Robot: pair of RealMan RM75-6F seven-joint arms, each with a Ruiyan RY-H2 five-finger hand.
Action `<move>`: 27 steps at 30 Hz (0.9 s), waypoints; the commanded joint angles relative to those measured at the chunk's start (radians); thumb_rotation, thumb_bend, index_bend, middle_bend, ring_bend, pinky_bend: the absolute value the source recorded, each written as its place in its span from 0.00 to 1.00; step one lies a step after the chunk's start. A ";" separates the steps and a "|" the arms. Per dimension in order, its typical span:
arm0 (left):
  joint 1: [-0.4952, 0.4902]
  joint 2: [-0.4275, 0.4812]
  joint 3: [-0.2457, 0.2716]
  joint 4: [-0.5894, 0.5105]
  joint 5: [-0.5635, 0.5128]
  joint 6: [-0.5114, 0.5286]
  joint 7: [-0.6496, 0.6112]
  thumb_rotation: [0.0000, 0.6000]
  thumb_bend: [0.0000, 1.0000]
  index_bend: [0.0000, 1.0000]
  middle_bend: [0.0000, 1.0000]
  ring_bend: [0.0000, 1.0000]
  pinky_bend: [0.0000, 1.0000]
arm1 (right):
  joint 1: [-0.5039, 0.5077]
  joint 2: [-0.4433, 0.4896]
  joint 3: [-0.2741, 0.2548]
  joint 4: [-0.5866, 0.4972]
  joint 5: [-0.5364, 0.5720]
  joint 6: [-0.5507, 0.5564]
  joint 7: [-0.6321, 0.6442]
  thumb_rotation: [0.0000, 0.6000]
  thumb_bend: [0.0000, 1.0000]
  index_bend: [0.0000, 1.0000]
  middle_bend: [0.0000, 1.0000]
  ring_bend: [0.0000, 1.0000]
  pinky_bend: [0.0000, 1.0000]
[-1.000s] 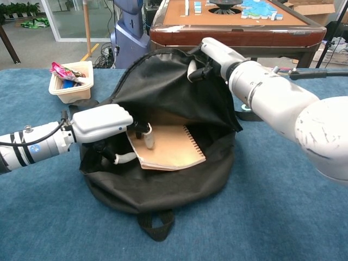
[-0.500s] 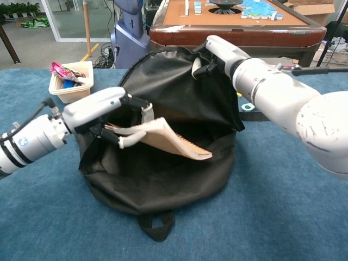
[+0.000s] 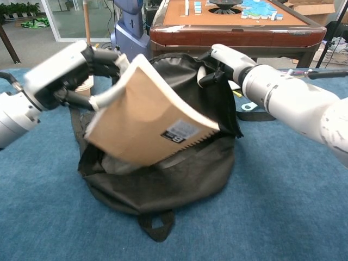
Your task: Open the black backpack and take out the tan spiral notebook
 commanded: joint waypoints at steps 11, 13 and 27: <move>0.072 0.369 -0.090 -0.487 -0.090 -0.032 0.082 1.00 0.44 0.66 0.76 0.67 0.46 | -0.047 0.160 -0.198 -0.156 -0.260 -0.131 0.081 1.00 0.45 0.15 0.18 0.07 0.05; 0.080 0.390 -0.102 -0.505 -0.103 -0.042 0.087 1.00 0.44 0.66 0.76 0.67 0.46 | -0.051 0.205 -0.232 -0.211 -0.295 -0.153 0.077 1.00 0.28 0.01 0.06 0.01 0.01; 0.038 0.388 -0.191 -0.443 -0.172 -0.200 0.171 1.00 0.44 0.65 0.76 0.66 0.46 | -0.218 0.417 -0.355 -0.415 -0.650 0.146 0.209 1.00 0.06 0.00 0.00 0.00 0.00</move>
